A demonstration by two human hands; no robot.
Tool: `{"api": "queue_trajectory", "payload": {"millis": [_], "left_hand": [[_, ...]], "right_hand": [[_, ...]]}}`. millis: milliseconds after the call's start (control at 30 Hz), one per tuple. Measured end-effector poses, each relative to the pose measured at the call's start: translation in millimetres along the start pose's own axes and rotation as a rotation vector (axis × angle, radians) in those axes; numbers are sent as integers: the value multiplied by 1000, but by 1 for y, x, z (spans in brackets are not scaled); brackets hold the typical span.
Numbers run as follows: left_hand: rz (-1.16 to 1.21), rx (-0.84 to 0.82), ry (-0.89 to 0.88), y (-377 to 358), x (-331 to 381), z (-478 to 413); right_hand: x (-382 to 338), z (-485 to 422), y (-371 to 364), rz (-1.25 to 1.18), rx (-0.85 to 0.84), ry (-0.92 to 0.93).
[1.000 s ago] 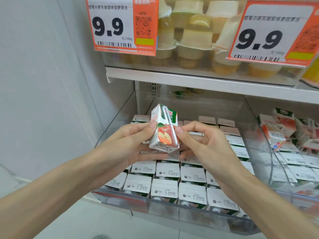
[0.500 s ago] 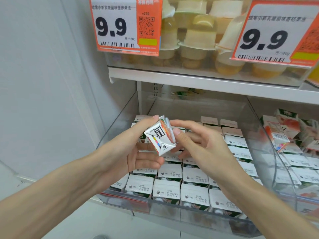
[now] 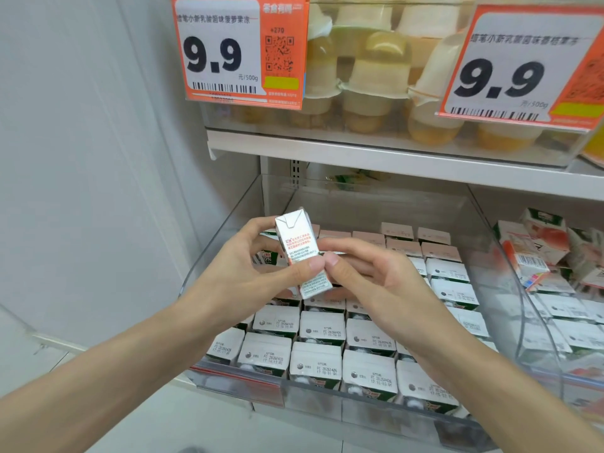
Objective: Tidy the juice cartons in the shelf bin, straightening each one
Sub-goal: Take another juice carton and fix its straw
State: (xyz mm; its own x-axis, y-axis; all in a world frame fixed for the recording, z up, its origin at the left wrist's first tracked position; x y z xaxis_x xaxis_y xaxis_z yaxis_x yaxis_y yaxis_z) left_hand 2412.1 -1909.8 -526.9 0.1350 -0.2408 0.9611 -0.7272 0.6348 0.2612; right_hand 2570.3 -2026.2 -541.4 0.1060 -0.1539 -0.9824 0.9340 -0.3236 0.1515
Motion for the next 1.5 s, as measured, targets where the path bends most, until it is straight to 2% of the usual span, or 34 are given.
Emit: {"api": "queue_trajectory", "payload": {"millis": [200,300,367,467,633,767,900,1067,1300,1400,1500], "left_hand": [[55,16,14,0,-5,-5],[80,-62,17,0,-3,-3],[87,-107,-16,-3,0,-1],[92,-65,-82,-8,4,2],[-26,32,-190,-3,2,0],[-145,52,-267,-5,-2,-1],[-185,33,-284,-5,-7,-6],[-156,-32,-325,0,-12,-10],[74,-217,-172,-6,-7,-5],[130,-127,-163,-5,-8,-5],[84,-57,-179,0,-11,-8]], "right_hand": [[4,-3,2,-8,36,9],[3,-2,3,-15,40,13],[3,-1,1,9,45,16],[4,0,0,46,38,24],[-5,2,2,5,29,43],[-4,4,-2,88,49,81],[-3,5,-2,79,112,114],[-5,3,0,-62,130,82],[-3,4,0,-54,145,91],[-3,3,2,17,195,134],[-3,2,4,26,233,170]]}}
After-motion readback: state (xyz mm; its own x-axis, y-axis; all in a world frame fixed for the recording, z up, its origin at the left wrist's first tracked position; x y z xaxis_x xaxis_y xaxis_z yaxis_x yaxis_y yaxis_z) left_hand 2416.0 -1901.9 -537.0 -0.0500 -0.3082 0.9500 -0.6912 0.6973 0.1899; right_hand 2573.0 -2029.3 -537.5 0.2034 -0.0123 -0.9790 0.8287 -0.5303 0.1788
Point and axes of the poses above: each hand's wrist, its own z-axis away from the middle knuckle, its own y-axis out of the back of the hand, x = y × z, the point moved 1 cm from there along -z, towards the middle knuckle, and after that the axes turned 8 degrees about -y, right-handed, at the moved point
